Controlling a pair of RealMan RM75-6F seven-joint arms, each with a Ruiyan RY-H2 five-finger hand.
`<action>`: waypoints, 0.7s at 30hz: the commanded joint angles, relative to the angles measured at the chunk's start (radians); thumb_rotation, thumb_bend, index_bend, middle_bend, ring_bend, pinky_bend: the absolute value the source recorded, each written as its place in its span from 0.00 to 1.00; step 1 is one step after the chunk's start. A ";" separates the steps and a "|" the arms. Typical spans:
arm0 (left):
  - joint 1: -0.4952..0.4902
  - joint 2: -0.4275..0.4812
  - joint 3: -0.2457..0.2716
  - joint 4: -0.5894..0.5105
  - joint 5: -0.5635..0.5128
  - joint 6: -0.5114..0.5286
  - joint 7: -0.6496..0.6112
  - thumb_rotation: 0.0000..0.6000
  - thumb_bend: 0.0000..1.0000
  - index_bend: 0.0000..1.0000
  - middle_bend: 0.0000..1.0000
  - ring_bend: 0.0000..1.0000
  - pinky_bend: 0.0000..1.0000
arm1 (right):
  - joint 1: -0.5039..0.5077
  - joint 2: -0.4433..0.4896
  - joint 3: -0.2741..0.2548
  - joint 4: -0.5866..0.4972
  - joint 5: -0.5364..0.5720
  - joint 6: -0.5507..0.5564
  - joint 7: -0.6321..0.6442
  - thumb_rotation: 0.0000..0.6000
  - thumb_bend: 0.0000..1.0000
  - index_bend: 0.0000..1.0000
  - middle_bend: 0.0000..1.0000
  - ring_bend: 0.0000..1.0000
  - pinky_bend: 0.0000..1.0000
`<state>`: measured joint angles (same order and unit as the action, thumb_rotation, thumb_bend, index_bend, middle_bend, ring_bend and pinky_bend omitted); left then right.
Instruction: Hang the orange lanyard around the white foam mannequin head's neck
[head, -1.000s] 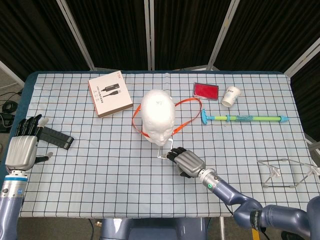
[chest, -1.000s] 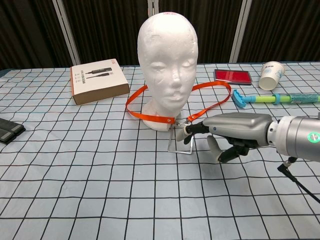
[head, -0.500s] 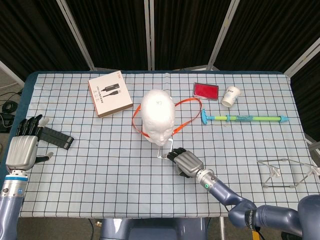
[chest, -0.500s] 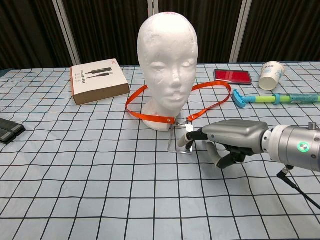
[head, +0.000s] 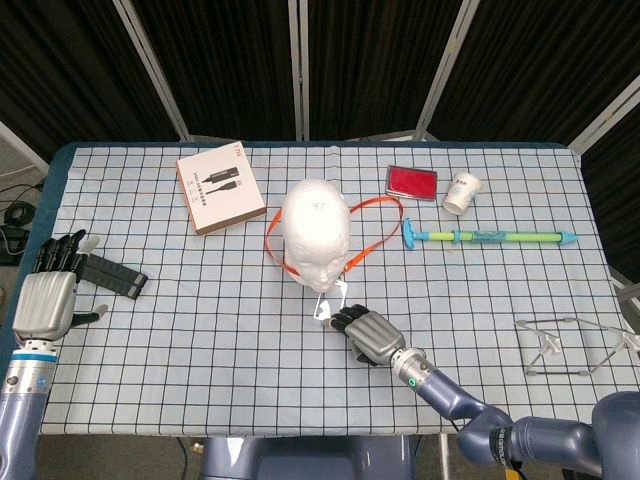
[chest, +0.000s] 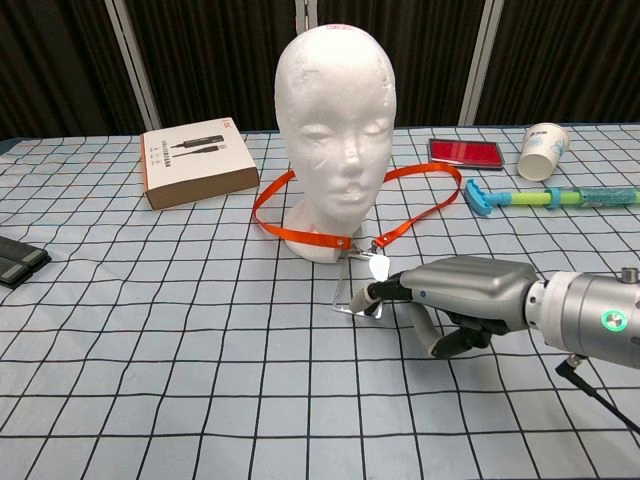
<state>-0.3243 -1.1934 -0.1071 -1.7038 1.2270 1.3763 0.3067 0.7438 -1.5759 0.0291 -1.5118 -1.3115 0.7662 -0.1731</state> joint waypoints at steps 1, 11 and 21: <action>0.001 -0.001 -0.002 0.001 0.000 -0.003 0.002 1.00 0.00 0.00 0.00 0.00 0.00 | 0.000 0.006 -0.008 -0.011 -0.011 -0.002 0.006 1.00 1.00 0.17 0.17 0.12 0.15; 0.005 -0.002 -0.009 0.002 0.000 -0.011 0.005 1.00 0.00 0.00 0.00 0.00 0.00 | 0.005 0.058 -0.039 -0.076 -0.053 -0.023 0.027 1.00 1.00 0.18 0.18 0.12 0.15; 0.008 -0.004 -0.012 0.002 0.001 -0.016 0.010 1.00 0.00 0.00 0.00 0.00 0.00 | 0.016 0.131 -0.100 -0.161 -0.146 -0.051 0.046 1.00 1.00 0.18 0.19 0.12 0.15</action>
<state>-0.3165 -1.1973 -0.1191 -1.7021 1.2282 1.3604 0.3170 0.7589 -1.4553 -0.0608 -1.6608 -1.4437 0.7175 -0.1316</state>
